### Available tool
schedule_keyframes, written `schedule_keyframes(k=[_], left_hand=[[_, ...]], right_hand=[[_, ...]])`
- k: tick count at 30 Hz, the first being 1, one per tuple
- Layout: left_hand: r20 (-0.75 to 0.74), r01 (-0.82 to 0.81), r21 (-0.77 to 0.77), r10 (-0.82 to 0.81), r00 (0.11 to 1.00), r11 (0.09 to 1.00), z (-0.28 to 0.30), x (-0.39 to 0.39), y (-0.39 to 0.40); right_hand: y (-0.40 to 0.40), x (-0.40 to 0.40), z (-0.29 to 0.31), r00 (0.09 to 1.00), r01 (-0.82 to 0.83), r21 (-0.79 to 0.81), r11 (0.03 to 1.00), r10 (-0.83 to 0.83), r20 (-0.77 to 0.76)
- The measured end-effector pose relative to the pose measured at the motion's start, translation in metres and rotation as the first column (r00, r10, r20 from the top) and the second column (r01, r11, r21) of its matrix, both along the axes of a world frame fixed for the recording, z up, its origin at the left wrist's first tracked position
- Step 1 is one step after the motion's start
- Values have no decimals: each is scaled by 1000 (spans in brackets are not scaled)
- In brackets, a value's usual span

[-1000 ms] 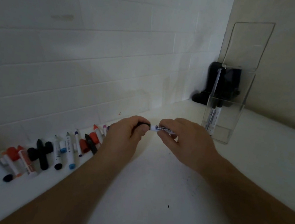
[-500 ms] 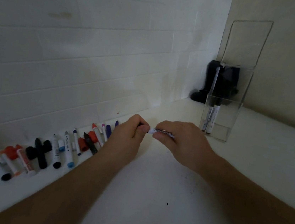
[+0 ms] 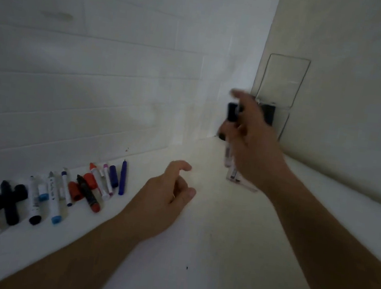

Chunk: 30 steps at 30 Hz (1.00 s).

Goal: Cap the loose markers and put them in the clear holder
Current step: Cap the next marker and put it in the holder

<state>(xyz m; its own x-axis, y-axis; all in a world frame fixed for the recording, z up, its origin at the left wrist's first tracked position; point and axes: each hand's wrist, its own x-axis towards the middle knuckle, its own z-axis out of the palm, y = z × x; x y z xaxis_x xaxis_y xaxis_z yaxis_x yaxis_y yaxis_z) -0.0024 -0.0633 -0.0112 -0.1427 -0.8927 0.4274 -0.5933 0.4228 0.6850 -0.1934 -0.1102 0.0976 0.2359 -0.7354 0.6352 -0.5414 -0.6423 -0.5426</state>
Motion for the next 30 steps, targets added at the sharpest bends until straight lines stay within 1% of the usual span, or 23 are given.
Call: schedule_keyframes(k=[1,2,4,5,6,7,9,11,12,13,14,15,18,20,22,23,25,26,27,28,29,30], left_hand=[[70,25,9,-26,997,1000,-1,-1,1],[130,39,8,-39,991,999,-2,-2,2],[199,56,5,-56,978,998,-3,-3,2],[217,64,7,-64,974,998,-3,-3,3],[226,70,2,-69,972,998,-3,-3,3],[235,72,-5,-69,970,997,-4,-2,3],[259,60,-7,-56,964,998,-5,-1,3],[296,57,-8,-52,954,998,-7,0,3],[313,61,-17,-52,948,998,-7,0,3],[326,64,-22,-54,944,998,-8,0,3],[331,69,-28,-56,942,997,-8,0,3],[338,74,-33,-58,939,997,-10,0,2],[380,89,-61,-59,923,994,-12,0,1],[406,94,-82,-53,913,992,-13,1,1],[416,101,-95,-53,908,990,-12,1,2],[418,114,-96,-64,906,989,-11,0,2],[439,141,-74,-95,893,987,-5,1,6],[474,140,-80,-86,876,987,0,3,8],[521,115,-123,-35,853,986,7,7,9],[549,61,-193,56,834,979,14,13,8],[532,-35,-255,170,829,966,25,21,9],[479,-163,-278,284,831,947,38,32,8]], right_hand=[[-3,-8,11,992,46,-26,999,-43,118],[-8,-18,21,975,115,-75,991,-98,198],[-20,-36,33,938,255,-171,952,-201,282],[-26,-44,35,927,302,-196,933,-240,287],[-31,-52,33,926,330,-203,922,-275,257],[-36,-59,30,932,342,-199,918,-305,194],[-45,-68,16,943,329,-177,928,-331,15],[-52,-72,-2,921,335,-138,932,-355,-160],[-56,-72,-11,882,380,-136,915,-402,-246],[-59,-72,-18,820,447,-153,881,-472,-324],[-60,-72,-23,755,508,-176,843,-534,-381],[-61,-72,-26,710,540,-193,819,-567,-418],[-60,-73,-29,640,549,-238,801,-587,-496],[-59,-72,-28,619,548,-244,800,-584,-526],[-56,-68,-25,643,545,-243,803,-586,-493],[-53,-64,-24,663,533,-280,799,-599,-448],[-39,-47,-25,724,461,-369,807,-583,-369],[-31,-33,-27,764,396,-392,830,-535,-360],[-25,-17,-32,798,329,-383,863,-471,-376],[-20,1,-38,824,277,-329,903,-399,-401],[-15,20,-45,850,245,-233,941,-324,-416],[-13,40,-52,876,222,-113,969,-249,-413]])
